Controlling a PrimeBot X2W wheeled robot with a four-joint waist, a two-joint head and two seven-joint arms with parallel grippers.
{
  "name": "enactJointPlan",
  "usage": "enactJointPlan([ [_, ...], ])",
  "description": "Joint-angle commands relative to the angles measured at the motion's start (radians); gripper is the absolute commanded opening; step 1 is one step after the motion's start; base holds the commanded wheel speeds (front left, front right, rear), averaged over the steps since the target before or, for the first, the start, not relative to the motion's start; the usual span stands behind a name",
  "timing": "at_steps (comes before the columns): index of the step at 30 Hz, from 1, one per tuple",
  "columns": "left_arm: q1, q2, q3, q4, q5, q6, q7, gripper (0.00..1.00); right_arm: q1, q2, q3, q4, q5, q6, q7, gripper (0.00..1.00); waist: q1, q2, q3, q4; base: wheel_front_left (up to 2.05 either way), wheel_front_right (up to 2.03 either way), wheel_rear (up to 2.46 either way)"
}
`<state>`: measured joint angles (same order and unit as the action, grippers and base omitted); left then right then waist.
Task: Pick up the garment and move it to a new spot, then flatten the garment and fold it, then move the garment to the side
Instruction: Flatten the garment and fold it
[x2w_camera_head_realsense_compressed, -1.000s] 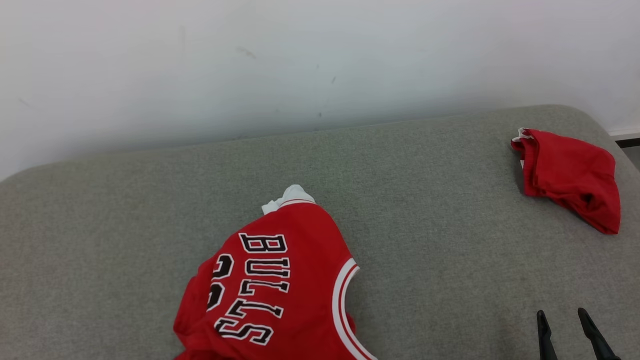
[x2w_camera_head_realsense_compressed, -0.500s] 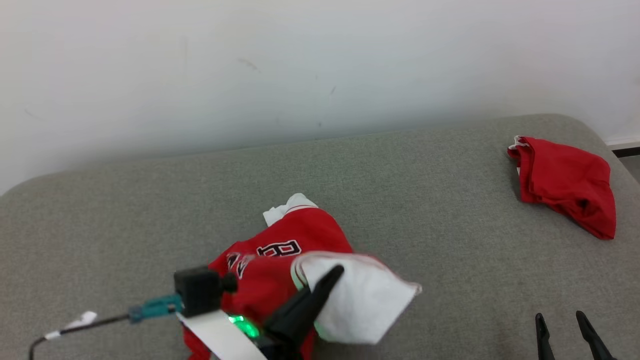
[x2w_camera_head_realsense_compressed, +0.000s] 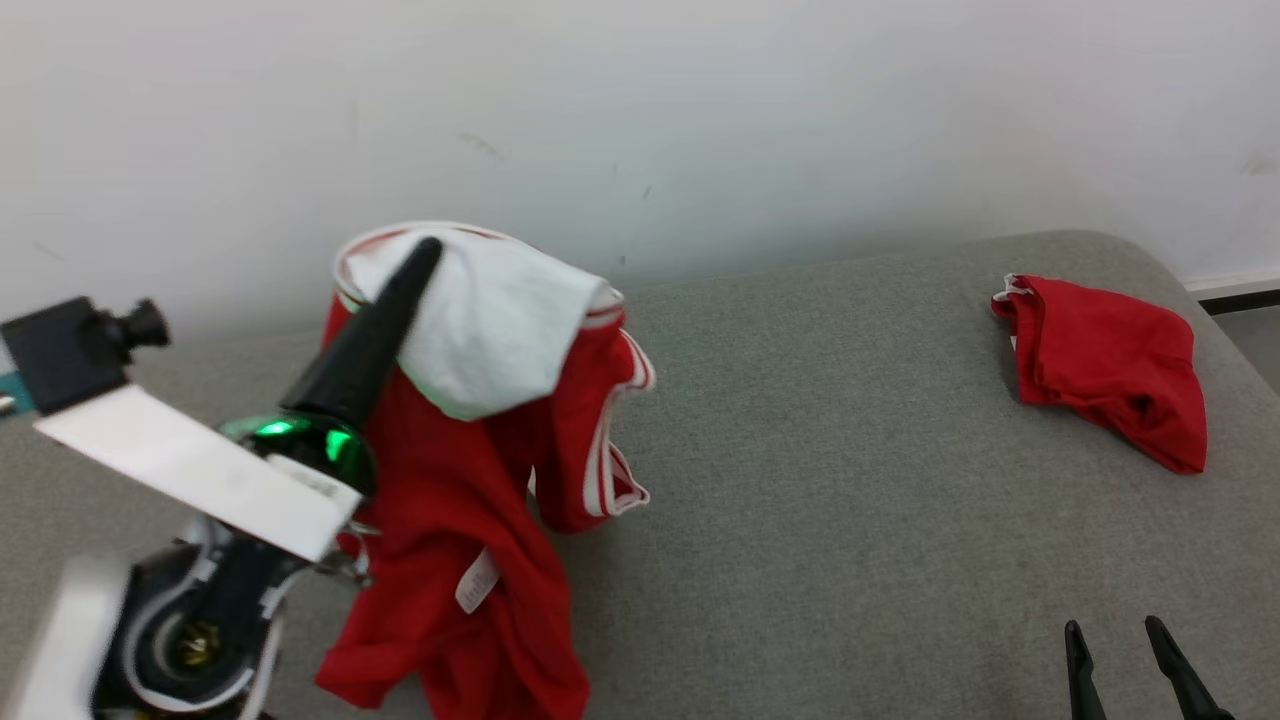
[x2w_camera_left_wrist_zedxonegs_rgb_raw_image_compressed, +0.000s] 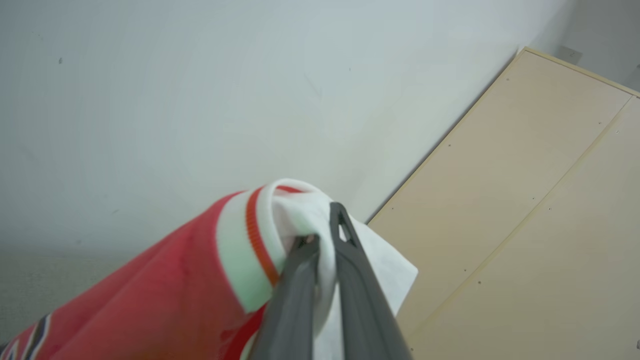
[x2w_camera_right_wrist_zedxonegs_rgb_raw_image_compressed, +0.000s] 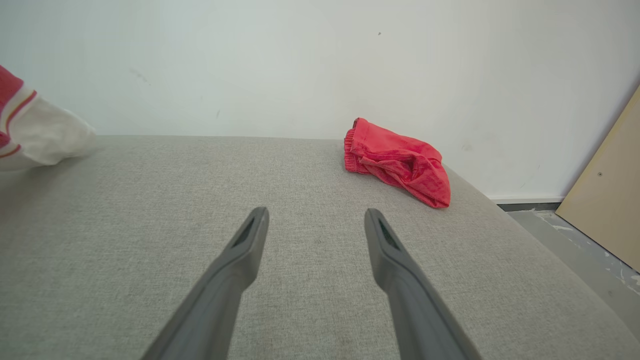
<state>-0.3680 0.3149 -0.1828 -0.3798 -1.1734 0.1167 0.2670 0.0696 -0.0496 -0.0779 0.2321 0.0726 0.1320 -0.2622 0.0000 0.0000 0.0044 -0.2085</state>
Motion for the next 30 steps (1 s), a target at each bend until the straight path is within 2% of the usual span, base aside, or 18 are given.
enactJointPlan([
  [1,-0.015,0.007,0.035,-0.010,-0.038,0.007,0.003,0.00,0.008,-0.002,-0.005,0.001,0.014,-0.003,-0.003,1.00,0.0000,0.0000,0.000,0.001,0.00,0.00,0.00],
  [6,-0.019,0.045,0.156,-0.031,-0.127,0.030,0.023,0.00,0.012,-0.002,-0.013,-0.002,0.008,-0.003,-0.003,1.00,0.0000,0.0000,-0.001,0.019,0.00,0.00,0.00],
  [16,-0.060,0.140,0.304,0.013,-0.251,0.045,0.108,0.00,-0.004,-0.002,-0.003,0.004,-0.009,-0.003,-0.003,1.00,0.0000,0.0000,-0.007,0.060,0.00,0.00,0.00],
  [20,-0.083,0.155,0.292,0.075,-0.260,0.044,0.136,0.00,-0.012,-0.002,0.006,0.006,-0.010,-0.003,-0.003,1.00,0.0000,0.0000,-0.002,0.059,0.00,0.00,0.00],
  [23,-0.090,0.151,0.242,0.131,-0.224,0.032,0.144,0.00,-0.021,-0.002,0.014,0.009,-0.010,-0.003,-0.003,1.00,0.0000,0.0000,0.007,0.048,0.00,0.00,0.00],
  [27,-0.097,0.125,0.170,0.184,-0.182,0.014,0.141,0.00,-0.027,-0.002,0.019,0.011,-0.006,-0.003,-0.003,1.00,0.0000,0.0000,0.017,0.030,0.00,0.00,0.00],
  [30,-0.117,0.078,0.098,0.236,-0.154,0.004,0.127,0.00,-0.030,-0.002,0.022,0.014,-0.006,-0.003,-0.003,1.00,0.0000,0.0000,0.028,0.006,0.00,0.00,0.00],
])
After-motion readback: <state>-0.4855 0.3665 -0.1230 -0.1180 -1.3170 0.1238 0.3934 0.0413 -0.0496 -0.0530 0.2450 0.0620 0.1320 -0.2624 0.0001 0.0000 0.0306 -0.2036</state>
